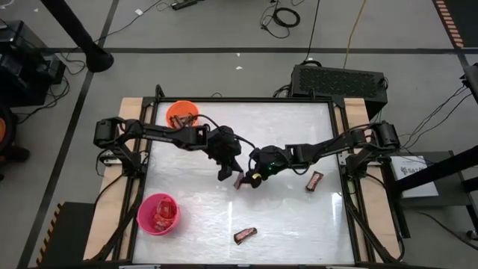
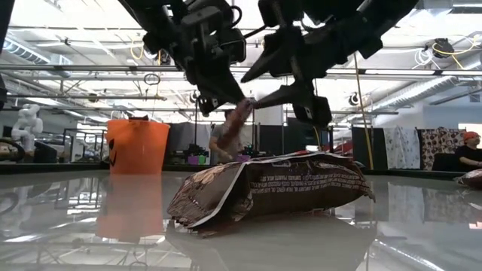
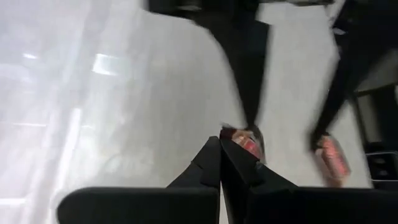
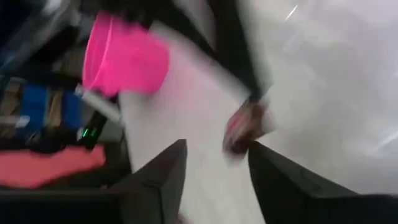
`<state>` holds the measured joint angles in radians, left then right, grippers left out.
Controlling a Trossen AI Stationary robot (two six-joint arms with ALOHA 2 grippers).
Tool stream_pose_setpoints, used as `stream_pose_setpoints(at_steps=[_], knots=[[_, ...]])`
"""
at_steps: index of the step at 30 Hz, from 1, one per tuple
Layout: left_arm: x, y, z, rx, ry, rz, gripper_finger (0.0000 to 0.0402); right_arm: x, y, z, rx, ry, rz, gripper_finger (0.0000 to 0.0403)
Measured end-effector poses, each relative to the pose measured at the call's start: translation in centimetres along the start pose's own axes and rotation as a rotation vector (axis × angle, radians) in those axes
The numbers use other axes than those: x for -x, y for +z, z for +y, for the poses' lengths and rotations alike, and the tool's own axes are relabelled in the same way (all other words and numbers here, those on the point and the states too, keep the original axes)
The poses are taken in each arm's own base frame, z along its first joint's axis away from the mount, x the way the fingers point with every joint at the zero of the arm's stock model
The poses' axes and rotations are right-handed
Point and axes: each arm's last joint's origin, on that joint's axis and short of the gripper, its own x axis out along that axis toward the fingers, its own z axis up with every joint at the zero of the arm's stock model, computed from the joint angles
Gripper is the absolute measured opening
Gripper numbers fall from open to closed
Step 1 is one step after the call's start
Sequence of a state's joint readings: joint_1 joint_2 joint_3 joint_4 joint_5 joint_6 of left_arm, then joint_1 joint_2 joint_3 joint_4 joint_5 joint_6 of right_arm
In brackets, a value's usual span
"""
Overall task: Sort candy by brand, put in halloween buckets
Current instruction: Put the brown chocolate bar into the orange bucket
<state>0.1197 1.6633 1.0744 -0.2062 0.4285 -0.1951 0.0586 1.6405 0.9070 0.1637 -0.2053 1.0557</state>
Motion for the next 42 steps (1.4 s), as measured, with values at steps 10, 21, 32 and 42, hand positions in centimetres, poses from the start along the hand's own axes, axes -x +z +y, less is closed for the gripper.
stream_pose_setpoints(at_steps=[10, 21, 32, 42], knots=[[4.9, 0.1, 0.5, -0.033, 0.149, 0.004, 0.0001, 0.0, -0.3, -0.1, -0.004, 0.022, 0.09, 0.0207], [16.3, -1.2, -1.0, -0.067, 0.619, -0.109, 0.0, 0.1, 0.0, -0.4, 0.028, 0.005, 0.084, 0.0206], [22.0, -3.5, 0.1, 0.055, 0.896, -0.122, 0.0, 0.3, 0.7, -0.9, 0.017, -0.008, 0.067, 0.0206], [21.8, -3.8, 2.8, 0.084, 0.968, -0.002, 0.0, 0.3, 0.6, -0.9, 0.013, -0.009, 0.074, 0.0206]])
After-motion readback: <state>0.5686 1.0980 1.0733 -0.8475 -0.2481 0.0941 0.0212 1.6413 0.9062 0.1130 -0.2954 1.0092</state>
